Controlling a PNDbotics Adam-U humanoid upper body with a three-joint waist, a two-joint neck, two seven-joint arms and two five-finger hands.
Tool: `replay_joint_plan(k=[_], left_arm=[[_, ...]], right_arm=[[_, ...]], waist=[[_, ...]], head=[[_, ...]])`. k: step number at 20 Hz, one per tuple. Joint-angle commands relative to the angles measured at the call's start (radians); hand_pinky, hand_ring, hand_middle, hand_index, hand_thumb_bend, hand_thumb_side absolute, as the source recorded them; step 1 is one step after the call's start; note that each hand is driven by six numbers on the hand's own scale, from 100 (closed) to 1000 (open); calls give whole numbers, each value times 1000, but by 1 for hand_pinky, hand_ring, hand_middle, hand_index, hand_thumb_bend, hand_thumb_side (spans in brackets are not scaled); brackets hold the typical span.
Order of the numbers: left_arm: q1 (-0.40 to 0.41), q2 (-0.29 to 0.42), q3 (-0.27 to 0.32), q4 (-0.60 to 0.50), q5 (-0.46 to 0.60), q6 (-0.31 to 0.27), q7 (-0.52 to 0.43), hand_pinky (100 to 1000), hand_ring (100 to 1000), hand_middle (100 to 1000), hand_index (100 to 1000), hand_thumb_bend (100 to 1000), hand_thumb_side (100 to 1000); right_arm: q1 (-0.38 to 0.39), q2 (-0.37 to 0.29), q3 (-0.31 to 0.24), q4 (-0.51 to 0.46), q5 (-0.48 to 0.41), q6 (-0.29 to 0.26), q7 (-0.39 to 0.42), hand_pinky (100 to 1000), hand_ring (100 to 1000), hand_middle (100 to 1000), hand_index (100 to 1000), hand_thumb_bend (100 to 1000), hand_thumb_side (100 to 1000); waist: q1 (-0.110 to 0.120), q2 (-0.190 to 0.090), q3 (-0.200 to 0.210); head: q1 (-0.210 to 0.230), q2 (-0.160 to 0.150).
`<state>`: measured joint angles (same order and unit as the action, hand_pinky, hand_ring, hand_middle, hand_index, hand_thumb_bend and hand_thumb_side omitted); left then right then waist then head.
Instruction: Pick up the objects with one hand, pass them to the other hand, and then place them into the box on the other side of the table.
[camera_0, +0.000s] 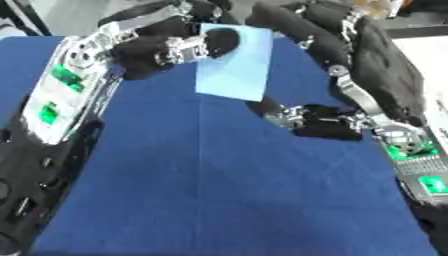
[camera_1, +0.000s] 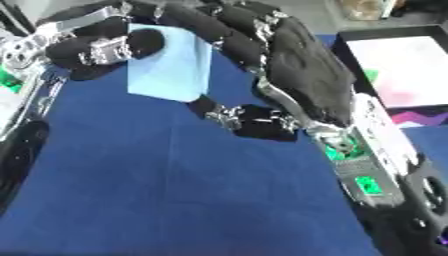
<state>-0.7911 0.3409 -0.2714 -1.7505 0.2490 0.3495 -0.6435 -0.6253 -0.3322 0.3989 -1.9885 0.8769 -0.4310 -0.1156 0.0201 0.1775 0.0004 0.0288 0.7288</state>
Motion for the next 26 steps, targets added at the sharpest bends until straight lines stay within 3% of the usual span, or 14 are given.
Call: replay_joint_plan(k=[1,8,9,10,11,14,20,26], left_arm=[[-18,1,-12,-24,-7,1,0,704,487,421,688,171,501],[-17,1,-19,-27,-16,-4,-13,710,500,441,707,187,517],[-16,4,-23,-32,-13,-9,-18,773,643,630,848,529,828],[-13,8,-24,-38,-9,-19,-28,773,643,630,848,529,828],[-10,10,-21,-39,-6,-32,-41,792,676,680,871,596,907],[-5,16,2,-22,14,-74,-78,813,714,727,883,651,987],[1,31,62,5,64,-118,-68,833,751,765,890,709,1000],[21,70,150,-10,109,-145,4,836,754,768,892,697,1000]], right_arm=[[-15,-7,-11,-12,10,23,-25,575,562,594,964,221,100],[-14,-8,-7,-12,12,36,-46,568,552,578,961,204,100],[-12,-8,-8,-12,8,36,-51,578,543,554,954,175,100],[-10,-9,-8,-12,4,36,-58,578,543,554,954,175,100],[-9,-11,-9,-12,1,35,-64,584,543,552,953,174,100],[-5,-15,-11,-12,-4,35,-75,588,543,548,953,171,100],[3,-25,-22,-12,-3,37,-94,596,550,548,954,169,100],[13,-47,-50,-12,0,59,-123,599,553,548,955,166,100]], waist=[[1,-19,-1],[1,-19,-3],[1,-19,-4],[2,-19,-4],[2,-19,-5],[2,-18,-5],[3,-18,-6],[2,-19,-4]], head=[[-3,-6],[-3,-7],[-1,-10],[-1,-11],[0,-12],[1,-14],[-2,-15],[-10,-14]])
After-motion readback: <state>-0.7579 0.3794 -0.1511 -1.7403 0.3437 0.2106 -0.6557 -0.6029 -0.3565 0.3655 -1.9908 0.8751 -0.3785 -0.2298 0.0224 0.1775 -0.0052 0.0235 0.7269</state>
